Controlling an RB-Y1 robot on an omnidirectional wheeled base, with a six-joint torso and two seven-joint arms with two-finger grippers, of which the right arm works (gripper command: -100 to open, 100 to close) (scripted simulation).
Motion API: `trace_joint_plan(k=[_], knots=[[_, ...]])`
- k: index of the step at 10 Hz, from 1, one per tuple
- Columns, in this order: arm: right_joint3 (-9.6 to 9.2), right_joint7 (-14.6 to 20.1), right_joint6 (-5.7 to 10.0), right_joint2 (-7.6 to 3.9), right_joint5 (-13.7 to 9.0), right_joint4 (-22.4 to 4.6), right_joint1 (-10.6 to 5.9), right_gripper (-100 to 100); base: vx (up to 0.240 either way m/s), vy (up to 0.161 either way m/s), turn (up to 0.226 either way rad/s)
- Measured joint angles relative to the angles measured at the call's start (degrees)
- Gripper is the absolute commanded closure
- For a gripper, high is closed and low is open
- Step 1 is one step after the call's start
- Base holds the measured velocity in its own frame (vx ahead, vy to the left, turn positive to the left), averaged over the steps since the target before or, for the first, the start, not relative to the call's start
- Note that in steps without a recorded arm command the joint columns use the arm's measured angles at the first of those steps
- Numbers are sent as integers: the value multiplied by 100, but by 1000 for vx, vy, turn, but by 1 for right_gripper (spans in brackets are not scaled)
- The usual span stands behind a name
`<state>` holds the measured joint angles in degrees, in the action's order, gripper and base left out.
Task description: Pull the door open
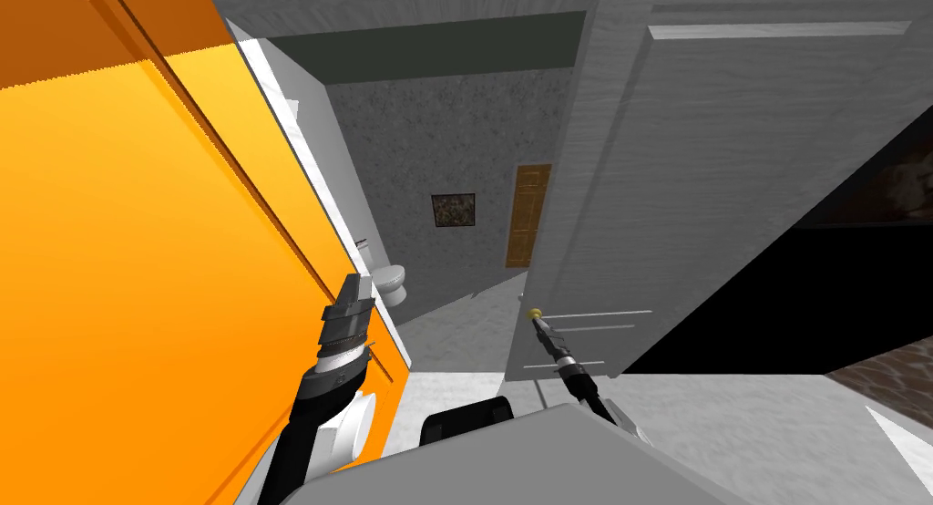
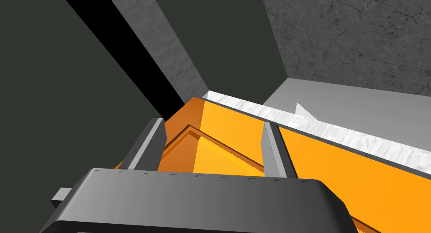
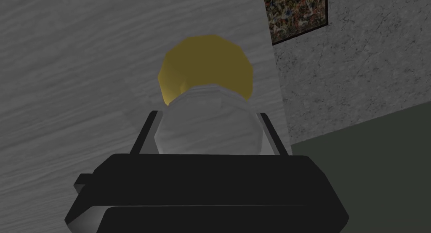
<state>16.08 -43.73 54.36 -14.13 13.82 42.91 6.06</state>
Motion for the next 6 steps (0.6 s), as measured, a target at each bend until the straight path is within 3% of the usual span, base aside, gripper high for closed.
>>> trace_joint_plan(k=[6], knots=[[-58, 828, -38, -19, -330, -41, -45, 100, -49, -27, 82]])
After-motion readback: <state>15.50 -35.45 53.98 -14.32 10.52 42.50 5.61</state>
